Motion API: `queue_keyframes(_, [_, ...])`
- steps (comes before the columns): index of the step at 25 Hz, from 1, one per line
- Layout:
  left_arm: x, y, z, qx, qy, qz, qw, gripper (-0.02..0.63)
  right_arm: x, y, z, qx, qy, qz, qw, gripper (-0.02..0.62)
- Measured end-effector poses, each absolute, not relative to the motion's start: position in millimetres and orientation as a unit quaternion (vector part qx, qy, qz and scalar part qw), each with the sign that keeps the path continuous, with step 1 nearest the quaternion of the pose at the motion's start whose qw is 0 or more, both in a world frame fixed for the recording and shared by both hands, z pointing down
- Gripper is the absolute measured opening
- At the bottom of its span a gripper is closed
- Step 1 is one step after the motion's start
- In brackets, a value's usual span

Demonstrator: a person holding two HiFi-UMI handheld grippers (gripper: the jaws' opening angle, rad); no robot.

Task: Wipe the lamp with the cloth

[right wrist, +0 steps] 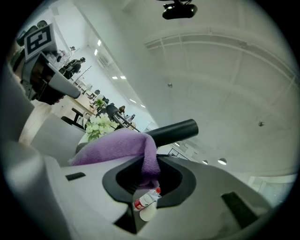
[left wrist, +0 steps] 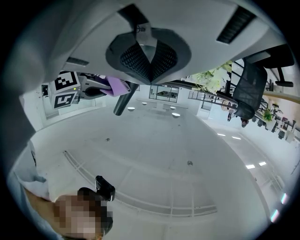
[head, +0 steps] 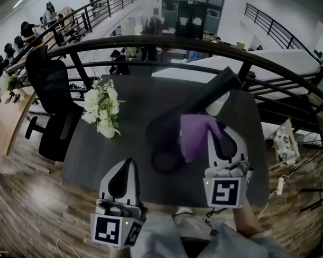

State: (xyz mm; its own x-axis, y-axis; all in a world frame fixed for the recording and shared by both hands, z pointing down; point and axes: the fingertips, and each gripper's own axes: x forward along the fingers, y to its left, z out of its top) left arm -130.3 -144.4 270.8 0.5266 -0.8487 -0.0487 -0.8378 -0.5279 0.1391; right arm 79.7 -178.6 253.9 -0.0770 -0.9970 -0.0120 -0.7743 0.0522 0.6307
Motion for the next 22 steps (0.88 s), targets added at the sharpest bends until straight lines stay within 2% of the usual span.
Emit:
queue_keyframes(13, [-118.6,-144.6,259.8,0.857,-0.508,-0.076,0.039,0.008,114.7,-202.3,211.0,0.646,-0.666,-0.308,0.210,0.064])
queue_keyframes(22, [-117.0,-139.9,266.4,0.843,-0.533,-0.060,0.042,0.008,119.8,-209.6,234.6,0.627,-0.689,-0.293,0.216,0.064])
